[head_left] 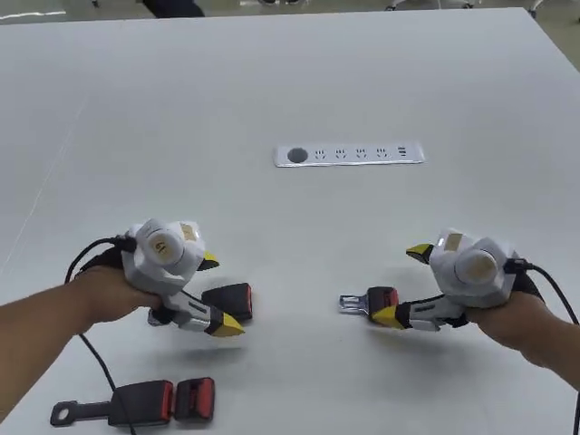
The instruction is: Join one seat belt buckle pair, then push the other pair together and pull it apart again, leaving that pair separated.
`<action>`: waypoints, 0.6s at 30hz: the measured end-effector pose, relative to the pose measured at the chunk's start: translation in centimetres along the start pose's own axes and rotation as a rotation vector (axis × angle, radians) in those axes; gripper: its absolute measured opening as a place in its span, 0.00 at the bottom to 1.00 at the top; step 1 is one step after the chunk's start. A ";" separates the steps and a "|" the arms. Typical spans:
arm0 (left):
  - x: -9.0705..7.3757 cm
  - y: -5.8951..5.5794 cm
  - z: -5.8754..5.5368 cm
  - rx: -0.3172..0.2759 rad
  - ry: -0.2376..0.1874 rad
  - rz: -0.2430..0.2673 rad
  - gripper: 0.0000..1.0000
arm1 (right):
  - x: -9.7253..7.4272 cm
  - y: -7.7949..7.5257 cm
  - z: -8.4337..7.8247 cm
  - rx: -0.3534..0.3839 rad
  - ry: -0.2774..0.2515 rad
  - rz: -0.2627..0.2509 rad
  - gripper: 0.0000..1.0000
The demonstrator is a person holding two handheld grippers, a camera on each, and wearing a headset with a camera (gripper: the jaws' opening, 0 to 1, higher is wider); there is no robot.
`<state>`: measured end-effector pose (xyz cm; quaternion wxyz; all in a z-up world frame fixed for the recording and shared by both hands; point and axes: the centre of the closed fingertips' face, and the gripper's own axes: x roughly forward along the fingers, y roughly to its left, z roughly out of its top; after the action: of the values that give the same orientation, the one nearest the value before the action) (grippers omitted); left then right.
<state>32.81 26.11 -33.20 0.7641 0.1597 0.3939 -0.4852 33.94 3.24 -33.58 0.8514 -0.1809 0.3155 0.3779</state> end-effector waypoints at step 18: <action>-5.4 -0.9 0.6 -0.272 -0.248 0.218 0.98 | -4.4 0.8 1.9 0.178 -0.156 -0.209 0.89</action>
<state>31.10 28.69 -28.59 0.8692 0.0358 0.3394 -0.3579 31.84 2.48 -29.31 0.9207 -0.1068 0.2598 0.2708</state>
